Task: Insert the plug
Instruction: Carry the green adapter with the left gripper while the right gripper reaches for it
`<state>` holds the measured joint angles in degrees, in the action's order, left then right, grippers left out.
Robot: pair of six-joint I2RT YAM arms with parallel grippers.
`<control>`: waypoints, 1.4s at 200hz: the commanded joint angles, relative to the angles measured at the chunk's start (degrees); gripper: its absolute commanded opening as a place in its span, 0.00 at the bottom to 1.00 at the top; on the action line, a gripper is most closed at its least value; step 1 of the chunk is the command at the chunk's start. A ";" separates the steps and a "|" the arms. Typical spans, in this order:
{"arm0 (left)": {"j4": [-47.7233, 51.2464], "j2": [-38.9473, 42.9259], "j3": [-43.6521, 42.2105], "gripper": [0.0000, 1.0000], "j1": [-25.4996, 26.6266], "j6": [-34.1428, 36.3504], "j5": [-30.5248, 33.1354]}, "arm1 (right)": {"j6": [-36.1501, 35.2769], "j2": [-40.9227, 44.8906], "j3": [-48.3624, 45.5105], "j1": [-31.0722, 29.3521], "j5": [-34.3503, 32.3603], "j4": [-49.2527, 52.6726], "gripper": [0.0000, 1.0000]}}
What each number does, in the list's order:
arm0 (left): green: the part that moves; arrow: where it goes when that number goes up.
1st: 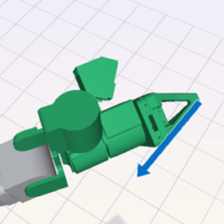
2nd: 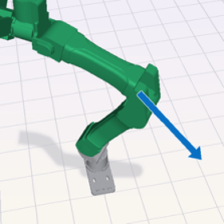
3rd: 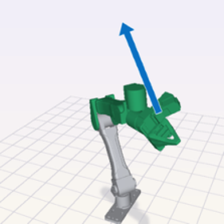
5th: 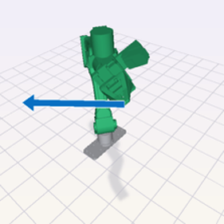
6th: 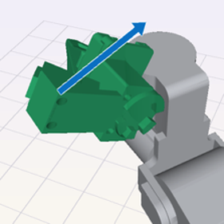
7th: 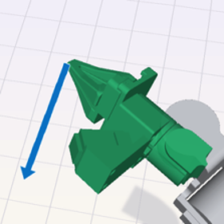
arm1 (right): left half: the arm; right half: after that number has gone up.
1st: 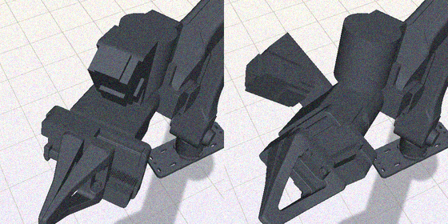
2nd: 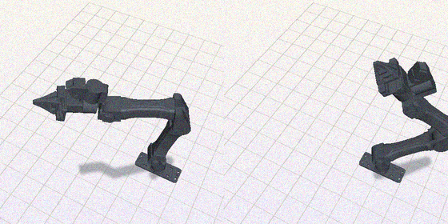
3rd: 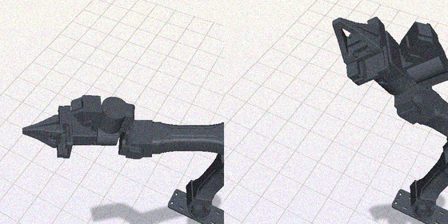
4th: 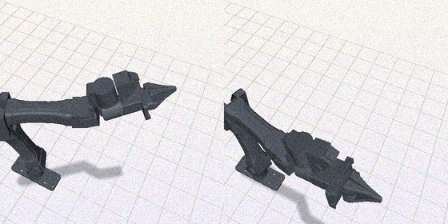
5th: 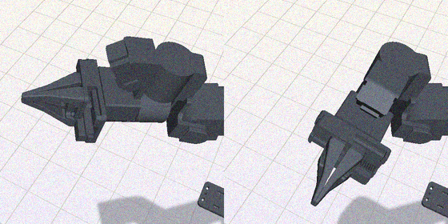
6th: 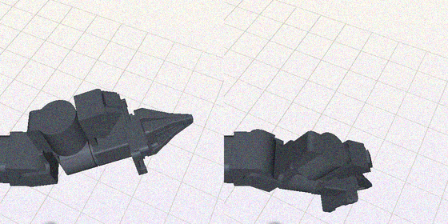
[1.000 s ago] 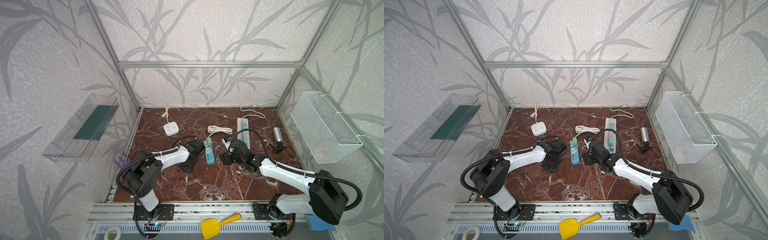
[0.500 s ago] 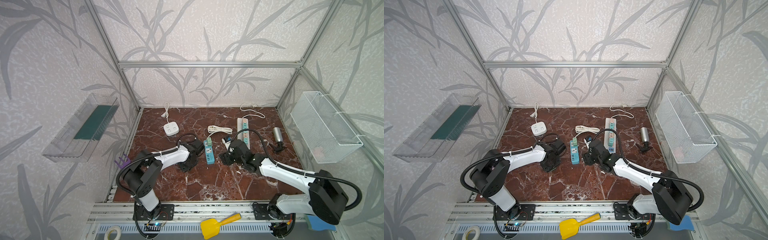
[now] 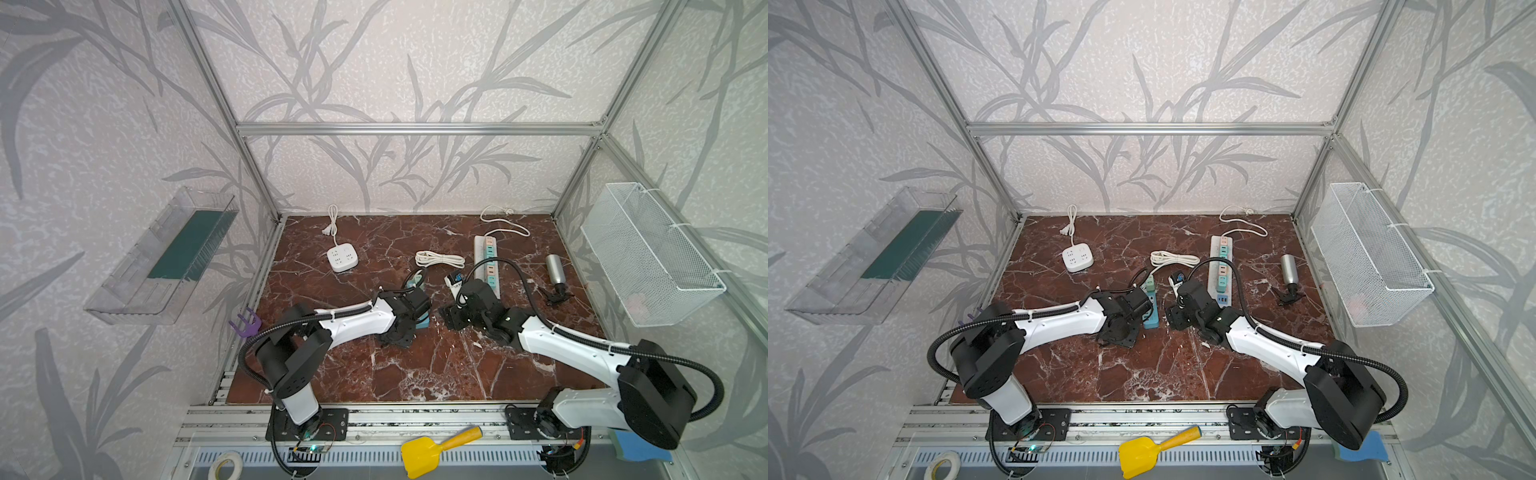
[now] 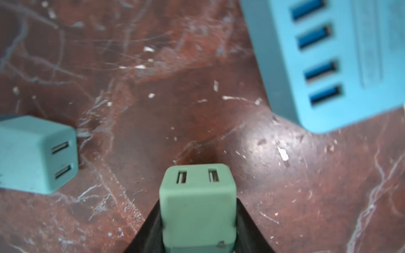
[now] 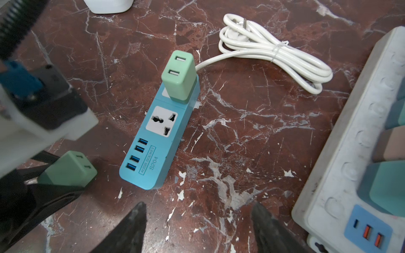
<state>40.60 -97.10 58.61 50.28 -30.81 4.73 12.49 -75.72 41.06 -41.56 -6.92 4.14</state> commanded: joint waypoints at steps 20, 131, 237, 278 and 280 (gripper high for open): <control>-2.06 3.87 -4.23 0.44 2.45 9.96 -3.74 | 1.80 0.01 0.15 0.25 -5.88 1.31 0.75; -1.69 5.78 -5.85 0.57 2.54 5.18 0.10 | 4.39 0.86 -0.24 1.66 -9.92 2.75 0.77; -4.87 4.13 -8.20 0.40 2.54 4.66 -0.60 | 4.04 1.43 -0.49 1.64 -9.52 2.53 0.76; -11.20 10.78 -10.69 0.36 3.34 5.96 2.20 | 4.18 2.28 -0.20 1.68 -7.00 2.54 0.76; -12.11 11.45 -11.01 0.36 3.44 6.07 2.54 | 4.14 2.37 -0.26 1.71 -6.52 2.47 0.76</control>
<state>34.11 -91.44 49.93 52.90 -25.87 3.84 16.29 -75.46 41.04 -40.01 -15.59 6.66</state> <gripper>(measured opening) 0.418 0.764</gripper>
